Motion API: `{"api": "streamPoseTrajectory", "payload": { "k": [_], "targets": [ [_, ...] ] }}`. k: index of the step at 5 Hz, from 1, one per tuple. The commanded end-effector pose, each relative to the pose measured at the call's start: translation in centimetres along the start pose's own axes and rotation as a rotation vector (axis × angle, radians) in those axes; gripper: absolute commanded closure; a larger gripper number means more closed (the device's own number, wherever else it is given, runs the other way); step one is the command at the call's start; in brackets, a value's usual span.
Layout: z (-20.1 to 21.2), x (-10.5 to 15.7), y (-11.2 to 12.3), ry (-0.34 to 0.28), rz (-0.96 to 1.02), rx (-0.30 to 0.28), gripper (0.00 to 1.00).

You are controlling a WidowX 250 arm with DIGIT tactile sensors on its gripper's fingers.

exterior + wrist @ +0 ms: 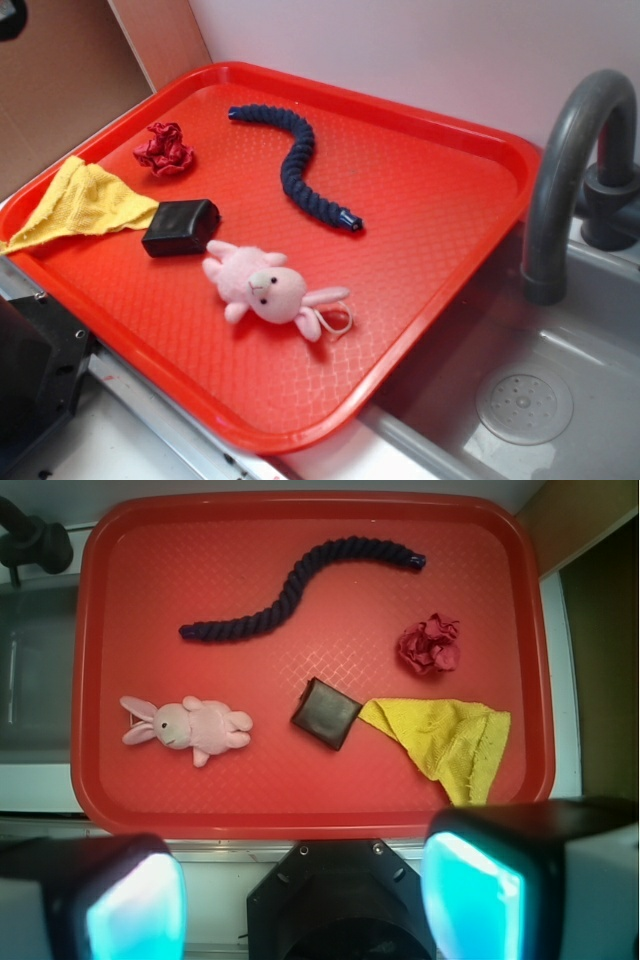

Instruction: Grab the pink bunny.

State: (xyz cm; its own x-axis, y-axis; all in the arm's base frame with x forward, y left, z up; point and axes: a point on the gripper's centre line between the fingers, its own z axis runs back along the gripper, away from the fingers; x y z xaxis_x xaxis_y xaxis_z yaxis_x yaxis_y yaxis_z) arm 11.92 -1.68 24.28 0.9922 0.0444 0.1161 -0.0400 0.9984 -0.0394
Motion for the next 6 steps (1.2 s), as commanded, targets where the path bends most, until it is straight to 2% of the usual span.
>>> {"api": "streamPoseTrajectory", "payload": {
  "k": [1, 2, 3, 4, 5, 6],
  "targets": [
    [0.0, 0.0, 0.0, 0.0, 0.0, 0.0, 0.0],
    [-0.9, 1.6, -1.1, -0.024, -0.253, 0.003, 0.0],
    [-2.0, 3.5, -2.3, -0.01, -0.501, -0.027, 0.0],
    [-3.5, 4.1, -4.4, -0.002, -0.75, -0.048, 0.0],
    [-5.0, 3.3, -6.4, -0.044, -0.999, -0.073, 0.0],
    [-6.6, 2.4, -7.2, -0.016, -1.248, -0.1, 0.0]
  ]
}}
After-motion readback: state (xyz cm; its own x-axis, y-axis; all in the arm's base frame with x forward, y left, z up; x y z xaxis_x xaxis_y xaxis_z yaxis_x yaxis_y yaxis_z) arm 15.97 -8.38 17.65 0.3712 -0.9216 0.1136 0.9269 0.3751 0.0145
